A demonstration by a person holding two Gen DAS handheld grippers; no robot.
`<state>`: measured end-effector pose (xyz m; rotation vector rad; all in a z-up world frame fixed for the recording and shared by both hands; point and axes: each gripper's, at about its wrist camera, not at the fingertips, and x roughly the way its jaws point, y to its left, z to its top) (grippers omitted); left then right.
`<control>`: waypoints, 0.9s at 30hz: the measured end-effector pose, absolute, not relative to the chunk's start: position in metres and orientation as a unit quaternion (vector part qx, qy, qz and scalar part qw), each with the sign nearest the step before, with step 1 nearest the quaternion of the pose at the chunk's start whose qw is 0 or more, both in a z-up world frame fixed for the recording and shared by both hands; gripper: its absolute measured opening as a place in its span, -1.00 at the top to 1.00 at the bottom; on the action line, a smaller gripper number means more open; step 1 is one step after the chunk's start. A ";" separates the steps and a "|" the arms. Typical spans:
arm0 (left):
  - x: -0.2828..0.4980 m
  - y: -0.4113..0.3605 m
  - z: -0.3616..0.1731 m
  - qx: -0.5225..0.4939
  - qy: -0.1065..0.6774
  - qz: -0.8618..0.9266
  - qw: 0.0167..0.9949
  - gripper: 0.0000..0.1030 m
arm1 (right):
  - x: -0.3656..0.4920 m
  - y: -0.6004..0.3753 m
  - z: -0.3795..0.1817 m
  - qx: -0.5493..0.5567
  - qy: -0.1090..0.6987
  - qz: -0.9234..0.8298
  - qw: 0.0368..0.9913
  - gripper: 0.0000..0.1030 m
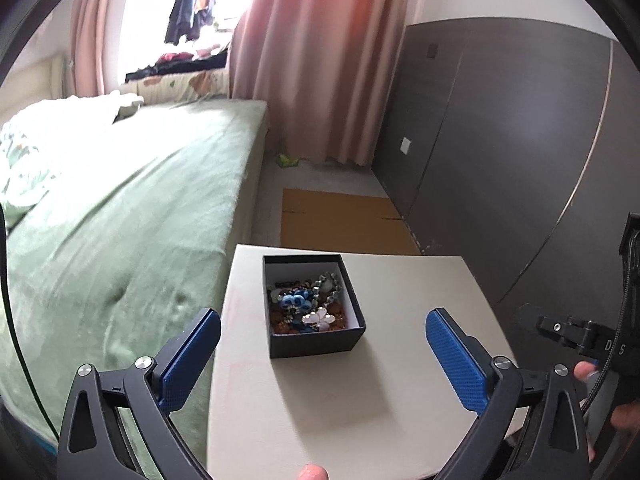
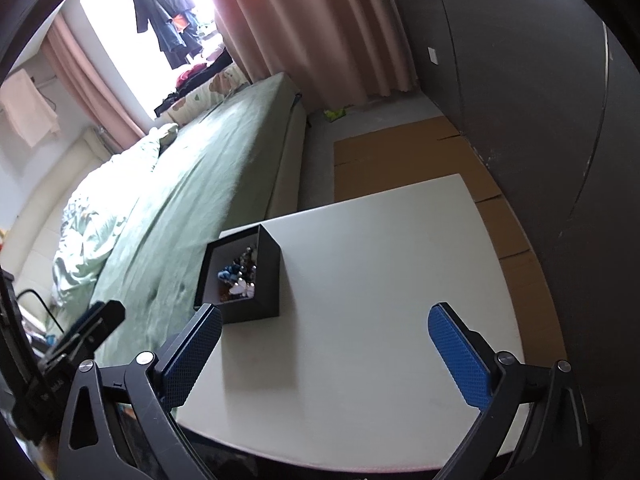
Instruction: Organize jewelry
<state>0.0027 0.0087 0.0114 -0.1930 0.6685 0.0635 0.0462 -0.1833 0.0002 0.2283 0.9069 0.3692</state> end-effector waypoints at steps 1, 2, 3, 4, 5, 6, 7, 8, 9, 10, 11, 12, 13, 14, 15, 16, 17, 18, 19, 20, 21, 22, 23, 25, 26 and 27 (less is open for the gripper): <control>0.002 0.008 0.012 -0.087 0.326 0.033 0.941 -0.98 | 0.046 -0.184 0.000 0.109 0.434 0.177 0.876 -1.00; 0.002 0.008 0.012 -0.081 0.325 0.033 0.942 -0.98 | 0.045 -0.184 0.000 0.108 0.434 0.176 0.877 -1.00; 0.001 0.008 0.012 -0.076 0.325 0.034 0.942 -0.98 | 0.044 -0.185 0.000 0.108 0.434 0.175 0.877 -1.00; 0.001 0.009 0.012 -0.074 0.326 0.034 0.942 -0.98 | 0.044 -0.187 0.001 0.109 0.432 0.175 0.878 -1.00; 0.001 0.010 0.011 -0.075 0.328 0.034 0.941 -0.98 | 0.043 -0.188 0.001 0.109 0.431 0.174 0.879 -1.00; 0.000 0.011 0.012 -0.078 0.327 0.033 0.941 -0.98 | 0.043 -0.188 0.001 0.109 0.430 0.174 0.879 -1.00; 0.000 0.013 0.012 -0.080 0.326 0.033 0.941 -0.98 | 0.043 -0.188 0.001 0.109 0.430 0.174 0.879 -1.00; 0.000 0.014 0.012 -0.082 0.326 0.035 0.941 -0.98 | 0.042 -0.188 0.002 0.109 0.430 0.174 0.879 -1.00; -0.001 0.015 0.013 -0.084 0.326 0.035 0.941 -0.98 | 0.041 -0.188 0.001 0.108 0.430 0.174 0.879 -1.00; -0.001 0.015 0.013 -0.084 0.325 0.036 0.941 -0.98 | 0.042 -0.188 0.001 0.107 0.430 0.174 0.879 -1.00; -0.001 0.016 0.013 -0.084 0.324 0.038 0.942 -0.98 | 0.042 -0.187 0.001 0.105 0.431 0.173 0.879 -1.00; -0.002 0.016 0.013 -0.084 0.324 0.039 0.942 -0.98 | 0.041 -0.187 0.001 0.101 0.432 0.171 0.880 -1.00; -0.002 0.017 0.014 -0.084 0.323 0.040 0.942 -0.98 | 0.040 -0.186 0.001 0.098 0.432 0.169 0.881 -1.00; -0.003 0.016 0.014 -0.084 0.324 0.039 0.942 -0.98 | 0.040 -0.186 0.001 0.096 0.431 0.167 0.881 -1.00; -0.002 0.016 0.013 -0.085 0.325 0.038 0.941 -0.98 | 0.039 -0.186 0.001 0.093 0.431 0.165 0.882 -1.00; -0.002 0.016 0.013 -0.087 0.327 0.036 0.940 -0.98 | 0.038 -0.185 0.001 0.089 0.431 0.163 0.883 -1.00; -0.003 0.016 0.013 -0.090 0.328 0.032 0.940 -0.98 | 0.038 -0.185 0.002 0.085 0.430 0.161 0.884 -1.00; -0.003 0.015 0.013 -0.092 0.328 0.031 0.940 -0.98 | 0.037 -0.185 0.002 0.082 0.429 0.160 0.885 -1.00; -0.003 0.014 0.013 -0.091 0.327 0.032 0.940 -0.98 | 0.036 -0.185 0.002 0.080 0.428 0.159 0.886 -1.00; -0.003 0.014 0.014 -0.090 0.326 0.033 0.940 -0.98 | 0.036 -0.184 0.003 0.078 0.428 0.158 0.886 -1.00; -0.004 0.013 0.014 -0.089 0.326 0.033 0.941 -0.98 | 0.036 -0.185 0.003 0.076 0.428 0.158 0.887 -1.00; -0.004 0.012 0.014 -0.089 0.325 0.032 0.941 -0.98 | 0.036 -0.185 0.004 0.074 0.428 0.157 0.887 -1.00; -0.004 0.012 0.014 -0.089 0.325 0.031 0.941 -0.98 | 0.036 -0.185 0.005 0.073 0.428 0.156 0.887 -1.00; -0.004 0.010 0.015 -0.089 0.323 0.032 0.942 -0.98 | 0.035 -0.186 0.006 0.072 0.428 0.156 0.887 -1.00; -0.004 0.010 0.015 -0.088 0.323 0.033 0.942 -0.98 | 0.036 -0.185 0.005 0.072 0.428 0.156 0.887 -1.00; -0.005 0.010 0.015 -0.087 0.322 0.033 0.942 -0.98 | 0.035 -0.186 0.006 0.071 0.429 0.155 0.887 -1.00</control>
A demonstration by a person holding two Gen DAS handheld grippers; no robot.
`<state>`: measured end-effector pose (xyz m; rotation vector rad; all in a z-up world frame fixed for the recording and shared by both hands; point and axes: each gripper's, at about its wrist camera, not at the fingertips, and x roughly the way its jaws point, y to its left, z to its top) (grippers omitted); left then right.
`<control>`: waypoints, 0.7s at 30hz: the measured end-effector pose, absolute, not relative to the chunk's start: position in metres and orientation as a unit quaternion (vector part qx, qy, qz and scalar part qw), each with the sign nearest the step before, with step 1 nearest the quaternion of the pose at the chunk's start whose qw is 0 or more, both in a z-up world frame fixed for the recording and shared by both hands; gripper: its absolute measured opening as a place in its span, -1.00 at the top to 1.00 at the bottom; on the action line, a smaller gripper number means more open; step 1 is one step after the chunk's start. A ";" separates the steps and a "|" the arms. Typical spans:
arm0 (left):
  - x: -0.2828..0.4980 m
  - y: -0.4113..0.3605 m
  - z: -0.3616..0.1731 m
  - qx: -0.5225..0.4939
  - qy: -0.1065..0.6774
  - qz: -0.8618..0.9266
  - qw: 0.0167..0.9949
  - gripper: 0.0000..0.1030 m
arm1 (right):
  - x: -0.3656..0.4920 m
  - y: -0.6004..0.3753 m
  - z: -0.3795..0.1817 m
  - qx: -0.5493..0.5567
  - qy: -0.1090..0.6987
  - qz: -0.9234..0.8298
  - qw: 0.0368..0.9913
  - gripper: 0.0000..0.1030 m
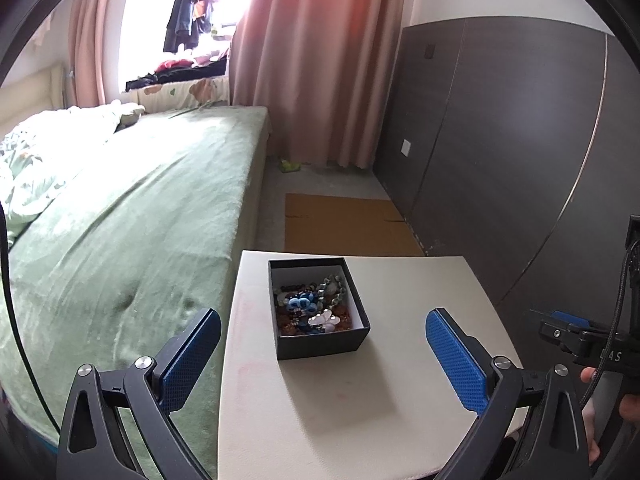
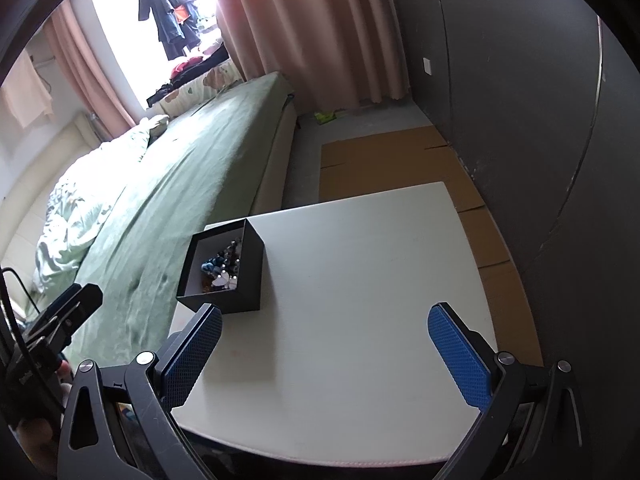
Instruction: Organize jewelry
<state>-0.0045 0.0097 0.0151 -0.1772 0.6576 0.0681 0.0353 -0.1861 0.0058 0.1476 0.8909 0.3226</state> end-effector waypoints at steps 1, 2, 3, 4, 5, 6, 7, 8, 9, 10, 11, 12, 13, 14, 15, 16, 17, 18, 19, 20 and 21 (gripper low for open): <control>-0.005 0.009 0.015 -0.086 0.322 0.034 0.942 -0.98 | 0.036 -0.186 0.006 0.071 0.429 0.155 0.887 -1.00; -0.005 0.009 0.015 -0.086 0.322 0.034 0.942 -0.98 | 0.036 -0.187 0.006 0.070 0.429 0.154 0.887 -1.00; -0.006 0.009 0.015 -0.085 0.321 0.034 0.943 -0.98 | 0.036 -0.188 0.006 0.071 0.430 0.153 0.887 -1.00; -0.006 0.009 0.016 -0.085 0.320 0.034 0.943 -0.98 | 0.037 -0.188 0.006 0.071 0.431 0.153 0.886 -1.00; -0.006 0.008 0.016 -0.085 0.320 0.034 0.943 -0.98 | 0.037 -0.189 0.006 0.073 0.432 0.153 0.886 -1.00; -0.007 0.008 0.017 -0.085 0.320 0.034 0.943 -0.98 | 0.037 -0.190 0.006 0.076 0.432 0.153 0.885 -1.00; -0.007 0.008 0.017 -0.085 0.320 0.034 0.943 -0.98 | 0.037 -0.190 0.006 0.079 0.433 0.154 0.885 -1.00; -0.007 0.008 0.017 -0.085 0.320 0.033 0.943 -0.98 | 0.037 -0.190 0.006 0.082 0.433 0.155 0.884 -1.00; -0.007 0.008 0.017 -0.084 0.320 0.033 0.943 -0.98 | 0.038 -0.190 0.005 0.084 0.434 0.157 0.883 -1.00; -0.007 0.008 0.017 -0.084 0.320 0.033 0.943 -0.98 | 0.038 -0.190 0.005 0.084 0.434 0.157 0.883 -1.00; -0.007 0.007 0.017 -0.083 0.321 0.033 0.943 -0.98 | 0.038 -0.190 0.005 0.082 0.434 0.156 0.884 -1.00; -0.007 0.007 0.017 -0.083 0.323 0.033 0.942 -0.98 | 0.038 -0.189 0.005 0.080 0.434 0.156 0.884 -1.00; -0.007 0.008 0.017 -0.083 0.324 0.033 0.942 -0.98 | 0.037 -0.189 0.005 0.079 0.434 0.156 0.884 -1.00; -0.006 0.008 0.017 -0.084 0.324 0.033 0.942 -0.98 | 0.037 -0.188 0.006 0.079 0.434 0.156 0.884 -1.00; -0.006 0.009 0.018 -0.085 0.323 0.035 0.942 -0.98 | 0.037 -0.189 0.006 0.079 0.434 0.156 0.884 -1.00; -0.006 0.009 0.018 -0.085 0.323 0.036 0.942 -0.98 | 0.037 -0.189 0.006 0.079 0.434 0.155 0.884 -1.00; -0.006 0.010 0.018 -0.085 0.323 0.037 0.942 -0.98 | 0.037 -0.188 0.006 0.079 0.435 0.155 0.884 -1.00; -0.006 0.010 0.018 -0.085 0.323 0.038 0.942 -0.98 | 0.037 -0.189 0.005 0.080 0.436 0.155 0.883 -1.00; -0.006 0.010 0.019 -0.085 0.323 0.039 0.942 -0.98 | 0.037 -0.189 0.005 0.082 0.437 0.155 0.882 -1.00; -0.006 0.010 0.019 -0.085 0.323 0.039 0.942 -0.98 | 0.037 -0.188 0.005 0.084 0.438 0.156 0.881 -1.00; -0.006 0.010 0.019 -0.084 0.324 0.041 0.942 -0.98 | 0.037 -0.188 0.004 0.087 0.439 0.157 0.880 -1.00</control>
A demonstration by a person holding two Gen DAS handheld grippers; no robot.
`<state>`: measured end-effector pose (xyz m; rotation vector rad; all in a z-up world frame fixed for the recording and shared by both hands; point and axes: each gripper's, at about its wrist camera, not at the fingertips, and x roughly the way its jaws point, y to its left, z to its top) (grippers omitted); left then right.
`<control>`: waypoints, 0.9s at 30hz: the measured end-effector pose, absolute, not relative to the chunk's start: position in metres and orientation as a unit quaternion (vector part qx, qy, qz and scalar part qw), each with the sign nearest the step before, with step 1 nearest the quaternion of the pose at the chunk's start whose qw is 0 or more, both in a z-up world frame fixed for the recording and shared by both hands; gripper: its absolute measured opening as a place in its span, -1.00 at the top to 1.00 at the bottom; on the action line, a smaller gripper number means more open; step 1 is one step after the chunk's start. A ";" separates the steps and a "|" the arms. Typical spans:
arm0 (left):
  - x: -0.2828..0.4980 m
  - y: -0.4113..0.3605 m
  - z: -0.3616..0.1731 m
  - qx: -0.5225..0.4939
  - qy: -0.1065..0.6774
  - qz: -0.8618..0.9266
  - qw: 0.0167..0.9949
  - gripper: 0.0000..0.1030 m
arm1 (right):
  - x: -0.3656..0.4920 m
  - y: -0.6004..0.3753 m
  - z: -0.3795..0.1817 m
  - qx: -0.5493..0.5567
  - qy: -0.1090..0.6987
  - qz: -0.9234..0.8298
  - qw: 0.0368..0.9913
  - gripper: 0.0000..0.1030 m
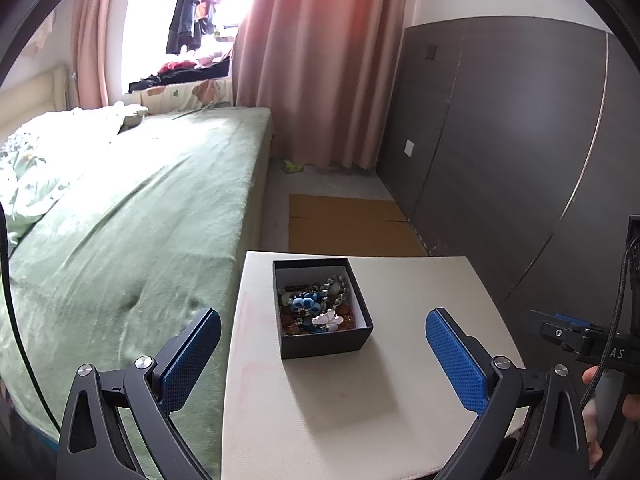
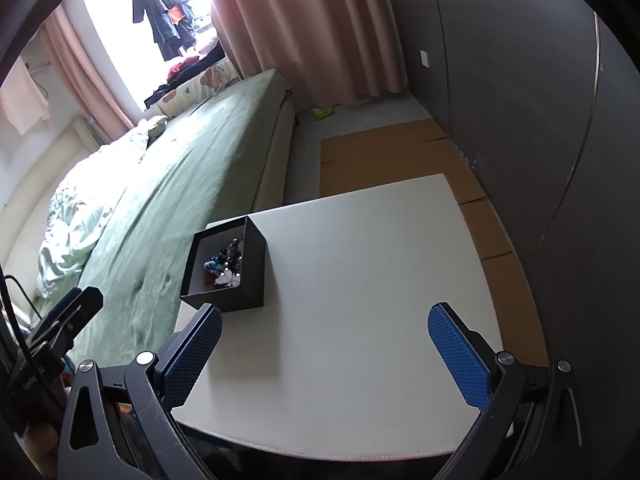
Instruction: Organize jewelry
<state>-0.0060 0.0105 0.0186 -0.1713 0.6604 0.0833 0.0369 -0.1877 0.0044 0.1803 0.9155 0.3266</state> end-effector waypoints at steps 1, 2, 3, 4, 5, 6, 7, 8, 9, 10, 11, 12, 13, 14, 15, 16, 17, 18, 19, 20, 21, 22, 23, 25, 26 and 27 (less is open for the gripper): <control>-0.006 0.011 0.018 -0.083 0.324 0.043 0.941 -0.98 | 0.037 -0.188 0.004 0.088 0.440 0.158 0.880 -1.00; -0.006 0.011 0.018 -0.083 0.324 0.043 0.941 -0.98 | 0.037 -0.188 0.004 0.087 0.440 0.158 0.879 -1.00; -0.006 0.011 0.018 -0.083 0.324 0.042 0.941 -0.98 | 0.037 -0.187 0.004 0.086 0.441 0.157 0.880 -1.00; -0.006 0.011 0.018 -0.083 0.324 0.042 0.941 -0.98 | 0.037 -0.187 0.003 0.086 0.441 0.156 0.880 -1.00; -0.006 0.011 0.019 -0.083 0.324 0.042 0.941 -0.98 | 0.037 -0.187 0.003 0.085 0.441 0.156 0.880 -1.00; -0.006 0.012 0.018 -0.084 0.324 0.041 0.941 -0.98 | 0.037 -0.187 0.003 0.086 0.441 0.156 0.880 -1.00; -0.006 0.012 0.018 -0.084 0.324 0.040 0.942 -0.98 | 0.037 -0.187 0.003 0.086 0.441 0.156 0.880 -1.00; -0.006 0.011 0.018 -0.084 0.324 0.040 0.942 -0.98 | 0.037 -0.187 0.003 0.086 0.440 0.155 0.880 -1.00; -0.006 0.012 0.018 -0.083 0.324 0.040 0.942 -0.98 | 0.037 -0.187 0.003 0.087 0.440 0.155 0.880 -1.00; -0.006 0.012 0.018 -0.083 0.324 0.039 0.942 -0.98 | 0.036 -0.187 0.003 0.087 0.441 0.154 0.880 -1.00; -0.007 0.012 0.018 -0.083 0.324 0.039 0.942 -0.98 | 0.036 -0.186 0.002 0.087 0.441 0.154 0.880 -1.00; -0.007 0.012 0.017 -0.083 0.324 0.038 0.942 -0.98 | 0.036 -0.186 0.002 0.087 0.441 0.154 0.880 -1.00; -0.007 0.012 0.018 -0.083 0.324 0.037 0.941 -0.98 | 0.036 -0.186 0.002 0.088 0.441 0.155 0.880 -1.00; -0.007 0.011 0.017 -0.082 0.325 0.037 0.942 -0.98 | 0.036 -0.186 0.002 0.089 0.441 0.156 0.879 -1.00; -0.007 0.011 0.017 -0.082 0.325 0.037 0.942 -0.98 | 0.036 -0.187 0.002 0.090 0.441 0.157 0.879 -1.00; -0.007 0.011 0.017 -0.081 0.325 0.036 0.942 -0.98 | 0.036 -0.186 0.002 0.090 0.441 0.157 0.879 -1.00; -0.007 0.011 0.018 -0.081 0.325 0.036 0.942 -0.98 | 0.036 -0.186 0.002 0.089 0.441 0.156 0.879 -1.00; -0.007 0.011 0.018 -0.081 0.324 0.036 0.942 -0.98 | 0.036 -0.187 0.002 0.089 0.441 0.156 0.879 -1.00; -0.007 0.011 0.018 -0.081 0.325 0.036 0.942 -0.98 | 0.036 -0.187 0.002 0.090 0.441 0.156 0.879 -1.00; -0.007 0.011 0.017 -0.081 0.324 0.036 0.942 -0.98 | 0.036 -0.187 0.002 0.090 0.441 0.157 0.879 -1.00; -0.008 0.011 0.018 -0.081 0.324 0.036 0.942 -0.98 | 0.036 -0.187 0.002 0.090 0.441 0.156 0.879 -1.00; -0.008 0.010 0.018 -0.080 0.324 0.036 0.942 -0.98 | 0.036 -0.187 0.002 0.090 0.441 0.156 0.879 -1.00; -0.007 0.010 0.018 -0.081 0.325 0.036 0.942 -0.98 | 0.036 -0.187 0.002 0.090 0.442 0.156 0.879 -1.00; -0.008 0.010 0.018 -0.080 0.324 0.036 0.942 -0.98 | 0.036 -0.187 0.001 0.090 0.443 0.156 0.878 -1.00; -0.008 0.010 0.018 -0.080 0.324 0.036 0.942 -0.98 | 0.036 -0.187 0.000 0.090 0.444 0.156 0.878 -1.00; -0.008 0.010 0.018 -0.078 0.324 0.036 0.942 -0.98 | 0.036 -0.187 0.000 0.090 0.445 0.155 0.877 -1.00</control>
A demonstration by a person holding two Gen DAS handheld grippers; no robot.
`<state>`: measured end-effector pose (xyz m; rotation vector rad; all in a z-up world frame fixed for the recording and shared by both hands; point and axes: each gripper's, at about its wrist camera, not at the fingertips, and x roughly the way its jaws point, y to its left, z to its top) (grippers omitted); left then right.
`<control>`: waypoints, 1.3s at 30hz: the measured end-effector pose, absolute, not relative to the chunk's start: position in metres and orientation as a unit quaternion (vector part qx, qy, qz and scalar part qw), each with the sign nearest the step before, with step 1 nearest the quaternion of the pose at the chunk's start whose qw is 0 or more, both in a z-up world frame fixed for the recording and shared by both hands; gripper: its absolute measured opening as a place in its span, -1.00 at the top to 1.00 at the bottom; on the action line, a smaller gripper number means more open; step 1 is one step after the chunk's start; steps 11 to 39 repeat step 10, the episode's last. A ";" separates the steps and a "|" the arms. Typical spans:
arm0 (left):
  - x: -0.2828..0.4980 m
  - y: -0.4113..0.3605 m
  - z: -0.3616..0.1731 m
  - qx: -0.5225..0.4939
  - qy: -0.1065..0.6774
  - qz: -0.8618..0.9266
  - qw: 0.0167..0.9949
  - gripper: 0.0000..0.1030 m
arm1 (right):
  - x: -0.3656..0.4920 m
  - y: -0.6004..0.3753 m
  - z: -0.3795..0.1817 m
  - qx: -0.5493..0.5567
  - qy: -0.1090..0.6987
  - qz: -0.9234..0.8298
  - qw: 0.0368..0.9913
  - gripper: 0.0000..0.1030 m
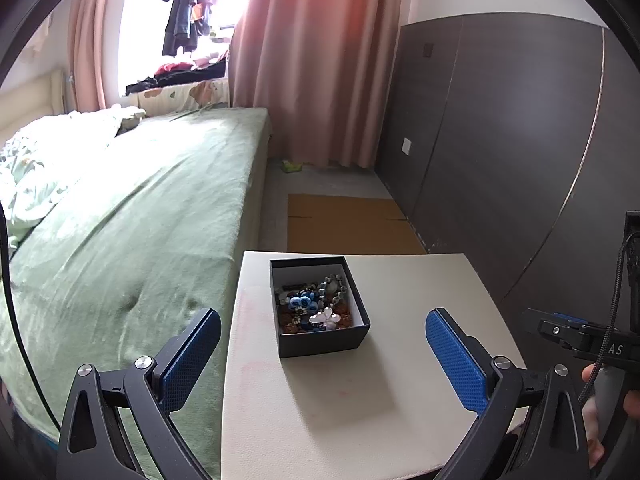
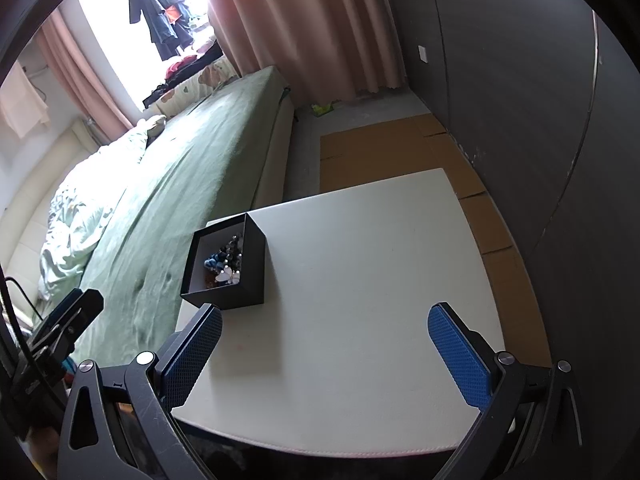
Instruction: Organize jewelry
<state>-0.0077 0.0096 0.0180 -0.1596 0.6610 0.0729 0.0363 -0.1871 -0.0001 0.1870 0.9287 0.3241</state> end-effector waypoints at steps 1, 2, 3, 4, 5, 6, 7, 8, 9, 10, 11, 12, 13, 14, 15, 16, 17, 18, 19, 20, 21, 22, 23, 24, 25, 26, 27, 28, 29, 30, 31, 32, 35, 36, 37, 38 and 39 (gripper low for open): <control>-0.007 0.009 0.018 -0.077 0.324 0.036 0.942 -0.98 | 0.037 -0.187 -0.001 0.089 0.446 0.155 0.877 -1.00; -0.008 0.009 0.018 -0.076 0.323 0.036 0.943 -0.98 | 0.037 -0.186 -0.001 0.089 0.446 0.155 0.877 -1.00; -0.008 0.008 0.018 -0.076 0.323 0.035 0.943 -0.98 | 0.037 -0.187 -0.001 0.089 0.446 0.155 0.877 -1.00; -0.008 0.008 0.018 -0.076 0.323 0.035 0.943 -0.98 | 0.037 -0.187 -0.001 0.090 0.446 0.155 0.877 -1.00; -0.008 0.008 0.018 -0.075 0.323 0.034 0.943 -0.98 | 0.037 -0.186 -0.001 0.090 0.446 0.154 0.877 -1.00; -0.007 0.008 0.019 -0.075 0.323 0.034 0.943 -0.98 | 0.037 -0.186 -0.001 0.091 0.446 0.154 0.877 -1.00; -0.007 0.008 0.019 -0.075 0.323 0.034 0.943 -0.98 | 0.037 -0.186 -0.002 0.091 0.446 0.154 0.877 -1.00; -0.007 0.008 0.019 -0.075 0.323 0.033 0.943 -0.98 | 0.037 -0.186 -0.001 0.091 0.446 0.153 0.877 -1.00; -0.008 0.008 0.019 -0.076 0.323 0.032 0.943 -0.98 | 0.037 -0.186 -0.001 0.091 0.446 0.154 0.877 -1.00; -0.007 0.008 0.019 -0.076 0.324 0.031 0.942 -0.98 | 0.037 -0.186 -0.002 0.091 0.446 0.153 0.877 -1.00; -0.007 0.008 0.019 -0.076 0.324 0.031 0.942 -0.98 | 0.037 -0.186 -0.002 0.091 0.446 0.153 0.877 -1.00; -0.007 0.008 0.019 -0.076 0.324 0.031 0.942 -0.98 | 0.037 -0.186 -0.002 0.091 0.446 0.153 0.877 -1.00; -0.007 0.008 0.019 -0.076 0.324 0.031 0.942 -0.98 | 0.037 -0.186 -0.002 0.091 0.446 0.153 0.877 -1.00; -0.007 0.008 0.019 -0.076 0.324 0.031 0.942 -0.98 | 0.037 -0.186 -0.002 0.091 0.446 0.153 0.877 -1.00; -0.007 0.008 0.019 -0.076 0.324 0.031 0.942 -0.98 | 0.037 -0.186 -0.002 0.091 0.446 0.153 0.877 -1.00; -0.007 0.008 0.019 -0.076 0.324 0.031 0.942 -0.98 | 0.037 -0.186 -0.002 0.091 0.446 0.153 0.877 -1.00; -0.007 0.008 0.019 -0.076 0.324 0.031 0.942 -0.98 | 0.037 -0.186 -0.002 0.091 0.446 0.153 0.877 -1.00; -0.007 0.008 0.019 -0.076 0.324 0.031 0.942 -0.98 | 0.037 -0.186 -0.002 0.091 0.446 0.153 0.877 -1.00; -0.007 0.008 0.019 -0.076 0.324 0.031 0.942 -0.98 | 0.037 -0.186 -0.002 0.091 0.446 0.153 0.877 -1.00; -0.007 0.008 0.019 -0.076 0.324 0.031 0.942 -0.98 | 0.037 -0.186 -0.002 0.091 0.446 0.153 0.877 -1.00; -0.007 0.008 0.019 -0.076 0.324 0.031 0.942 -0.98 | 0.037 -0.186 -0.002 0.091 0.446 0.153 0.877 -1.00; -0.007 0.008 0.019 -0.076 0.324 0.031 0.942 -0.98 | 0.037 -0.186 -0.002 0.091 0.446 0.153 0.877 -1.00; -0.007 0.008 0.019 -0.076 0.324 0.031 0.942 -0.98 | 0.037 -0.186 -0.002 0.091 0.446 0.153 0.877 -1.00; -0.007 0.008 0.019 -0.076 0.324 0.031 0.942 -0.98 | 0.037 -0.186 -0.002 0.091 0.446 0.153 0.877 -1.00; -0.007 0.008 0.019 -0.076 0.324 0.031 0.942 -0.98 | 0.037 -0.186 -0.002 0.091 0.446 0.153 0.877 -1.00; -0.007 0.008 0.019 -0.076 0.324 0.031 0.942 -0.98 | 0.037 -0.186 -0.002 0.091 0.446 0.153 0.877 -1.00; -0.007 0.008 0.019 -0.076 0.324 0.031 0.942 -0.98 | 0.037 -0.186 -0.002 0.091 0.446 0.153 0.877 -1.00; -0.007 0.008 0.019 -0.076 0.324 0.031 0.942 -0.98 | 0.037 -0.186 -0.002 0.091 0.446 0.153 0.877 -1.00; -0.007 0.008 0.019 -0.076 0.324 0.031 0.942 -0.98 | 0.037 -0.186 -0.002 0.091 0.446 0.153 0.877 -1.00; -0.007 0.008 0.019 -0.076 0.324 0.031 0.942 -0.98 | 0.037 -0.186 -0.002 0.091 0.446 0.153 0.877 -1.00; -0.007 0.008 0.019 -0.076 0.324 0.031 0.942 -0.98 | 0.037 -0.186 -0.002 0.091 0.446 0.153 0.877 -1.00; -0.007 0.008 0.019 -0.076 0.324 0.031 0.942 -0.98 | 0.037 -0.186 -0.002 0.091 0.446 0.153 0.877 -1.00; -0.007 0.008 0.019 -0.076 0.324 0.031 0.942 -0.98 | 0.037 -0.186 -0.002 0.091 0.446 0.153 0.877 -1.00; -0.007 0.008 0.019 -0.076 0.324 0.031 0.942 -0.98 | 0.037 -0.186 -0.002 0.091 0.446 0.153 0.877 -1.00; -0.007 0.008 0.019 -0.076 0.324 0.031 0.942 -0.98 | 0.037 -0.186 -0.002 0.091 0.446 0.153 0.877 -1.00; -0.007 0.008 0.019 -0.076 0.324 0.031 0.942 -0.98 | 0.037 -0.186 -0.002 0.091 0.446 0.153 0.877 -1.00; -0.007 0.008 0.019 -0.076 0.324 0.031 0.942 -0.98 | 0.037 -0.186 -0.002 0.091 0.446 0.153 0.877 -1.00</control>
